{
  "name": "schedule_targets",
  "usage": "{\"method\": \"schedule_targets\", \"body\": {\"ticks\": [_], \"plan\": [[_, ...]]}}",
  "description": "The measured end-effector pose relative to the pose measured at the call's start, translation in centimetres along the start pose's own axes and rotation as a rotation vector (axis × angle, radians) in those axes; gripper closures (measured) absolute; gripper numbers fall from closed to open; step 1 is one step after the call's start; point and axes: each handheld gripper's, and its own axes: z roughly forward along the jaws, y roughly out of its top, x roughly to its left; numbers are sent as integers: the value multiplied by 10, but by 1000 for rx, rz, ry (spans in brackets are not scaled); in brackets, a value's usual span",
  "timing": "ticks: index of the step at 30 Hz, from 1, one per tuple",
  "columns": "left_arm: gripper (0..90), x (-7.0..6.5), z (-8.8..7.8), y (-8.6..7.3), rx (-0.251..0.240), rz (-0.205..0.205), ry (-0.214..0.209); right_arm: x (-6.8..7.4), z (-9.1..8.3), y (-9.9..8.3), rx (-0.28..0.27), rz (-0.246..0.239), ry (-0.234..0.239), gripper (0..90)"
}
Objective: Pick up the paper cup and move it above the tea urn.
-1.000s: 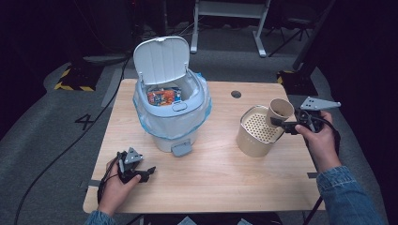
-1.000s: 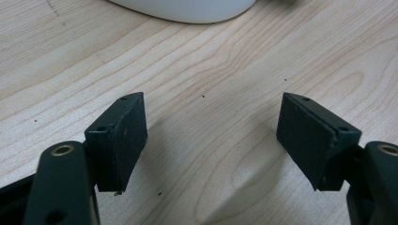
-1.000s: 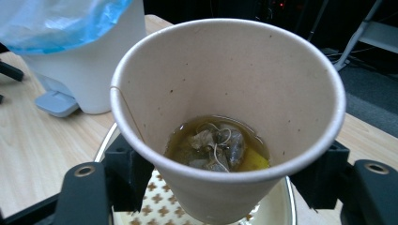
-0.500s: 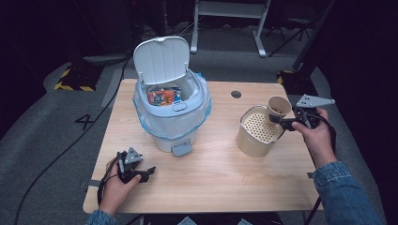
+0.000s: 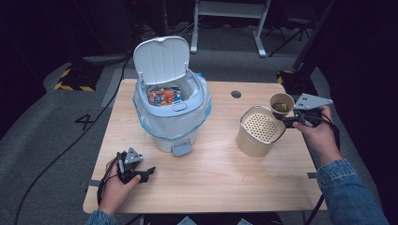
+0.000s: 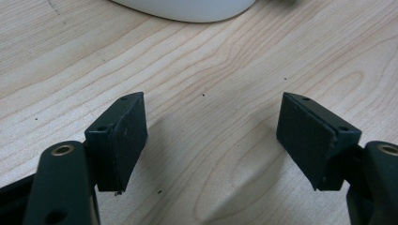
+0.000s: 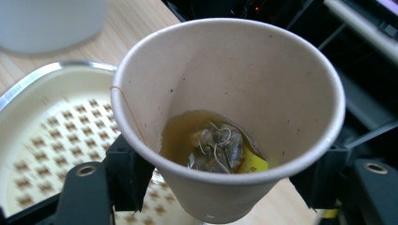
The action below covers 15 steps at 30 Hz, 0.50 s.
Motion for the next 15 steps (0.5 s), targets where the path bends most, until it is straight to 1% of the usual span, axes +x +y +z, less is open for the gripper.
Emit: {"method": "schedule_targets", "body": {"ticks": [1, 2, 3, 5, 6, 7, 8, 9, 10, 11, 12, 13, 14, 15], "plan": [[252, 0, 0, 0, 0, 1, 0, 0, -1, 0, 8, -29, -11, 323], [253, 0, 0, 0, 0, 1, 0, 0, -1, 0, 19, -83, -29, 326], [252, 0, 0, 0, 0, 0, 0, 0, -2, 1, 23, -113, -35, 327], [252, 0, 0, 0, 0, 0, 0, 1, -3, 2, 39, -155, -42, 328], [252, 0, 0, 0, 0, 0, 0, 1, -3, 2, 39, -155, -42, 328], [252, 0, 0, 0, 0, -1, 0, 3, -4, 3, 59, -215, -58, 330], [252, 0, 0, 0, 0, 0, 0, 3, -4, 3, 59, -215, -58, 330], [252, 0, 0, 0, 0, 1, 0, 5, -5, 6, 88, -267, -74, 332], [252, 0, 0, 0, 0, -1, -1, 5, -5, 6, 88, -267, -74, 332], [252, 0, 0, 0, 0, -1, -1, 7, -6, 8, 107, -294, -85, 333], [252, 0, 0, 0, 0, -2, -2, 11, -6, 11, 139, -350, -111, 335], [252, 0, 0, 0, 0, 0, 0, 11, -6, 11, 139, -350, -111, 335], [251, 0, 0, 0, 0, 0, -2, 12, -6, 12, 153, -378, -121, 336], [250, 0, 0, 1, 2, -4, -6, 16, -6, 14, 176, -431, -136, 337]]}}
